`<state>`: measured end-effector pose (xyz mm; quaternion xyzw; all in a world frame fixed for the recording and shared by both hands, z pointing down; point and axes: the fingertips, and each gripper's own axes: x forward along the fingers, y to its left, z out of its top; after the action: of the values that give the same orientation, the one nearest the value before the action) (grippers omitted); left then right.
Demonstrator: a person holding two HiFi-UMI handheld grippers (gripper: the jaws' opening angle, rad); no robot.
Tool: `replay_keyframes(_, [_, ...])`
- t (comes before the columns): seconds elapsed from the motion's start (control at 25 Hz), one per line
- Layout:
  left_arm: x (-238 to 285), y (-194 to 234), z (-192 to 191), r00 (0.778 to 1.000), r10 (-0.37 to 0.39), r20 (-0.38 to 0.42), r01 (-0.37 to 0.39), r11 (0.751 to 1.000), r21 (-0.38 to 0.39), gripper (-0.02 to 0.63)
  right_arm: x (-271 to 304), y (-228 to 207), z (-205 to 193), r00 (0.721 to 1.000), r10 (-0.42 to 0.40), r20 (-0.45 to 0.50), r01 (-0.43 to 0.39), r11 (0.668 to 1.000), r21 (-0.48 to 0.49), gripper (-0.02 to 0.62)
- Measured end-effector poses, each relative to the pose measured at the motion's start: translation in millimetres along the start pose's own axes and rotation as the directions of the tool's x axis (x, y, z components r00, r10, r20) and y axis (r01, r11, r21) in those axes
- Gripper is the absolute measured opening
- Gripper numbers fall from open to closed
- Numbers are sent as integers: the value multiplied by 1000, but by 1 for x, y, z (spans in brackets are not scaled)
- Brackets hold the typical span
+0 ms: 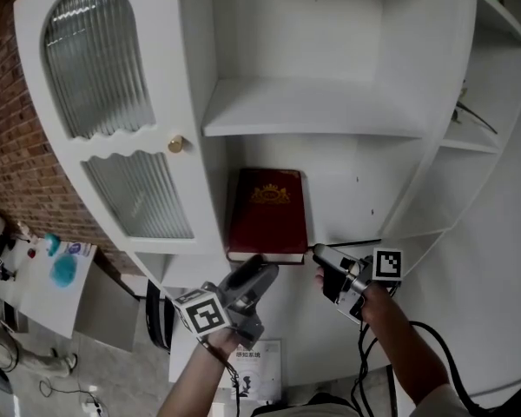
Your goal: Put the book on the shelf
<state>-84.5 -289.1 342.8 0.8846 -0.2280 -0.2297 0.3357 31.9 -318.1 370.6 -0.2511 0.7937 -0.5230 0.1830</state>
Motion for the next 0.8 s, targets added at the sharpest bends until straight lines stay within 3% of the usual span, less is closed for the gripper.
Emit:
replay_keyframes(0.12, [-15, -6, -4, 1000, 16, 3, -16, 999, 43, 313, -16, 7, 8, 996, -7, 92, 15, 996, -89, 295])
replay_keyframes(0.2, [-33, -7, -8, 997, 71, 14, -72, 991, 115, 286, -28, 15, 3, 992, 27, 119, -13, 993, -119, 265])
replay_keyframes(0.32, [-67, 0, -16, 980, 194, 52, -201, 955, 217, 213, -49, 18, -13, 989, 75, 127, -51, 982, -184, 178])
replay_keyframes(0.44, [-96, 3, -23, 949, 298, 106, -315, 912, 262, 147, -73, 15, -31, 990, 78, 120, -39, 954, -297, 88])
replay_keyframes(0.52, [-111, 3, -30, 925, 359, 128, -381, 875, 299, 85, -87, 15, -41, 990, 62, 124, -7, 918, -397, 29])
replay_keyframes(0.6, [-121, 0, -41, 904, 402, 144, -427, 841, 333, 31, -100, 19, -50, 991, 44, 124, 25, 859, -512, 9])
replay_keyframes(0.8, [-134, -15, -75, 870, 467, 160, -492, 793, 358, 8, -127, 23, -74, 994, 13, 111, 67, 727, -683, 2])
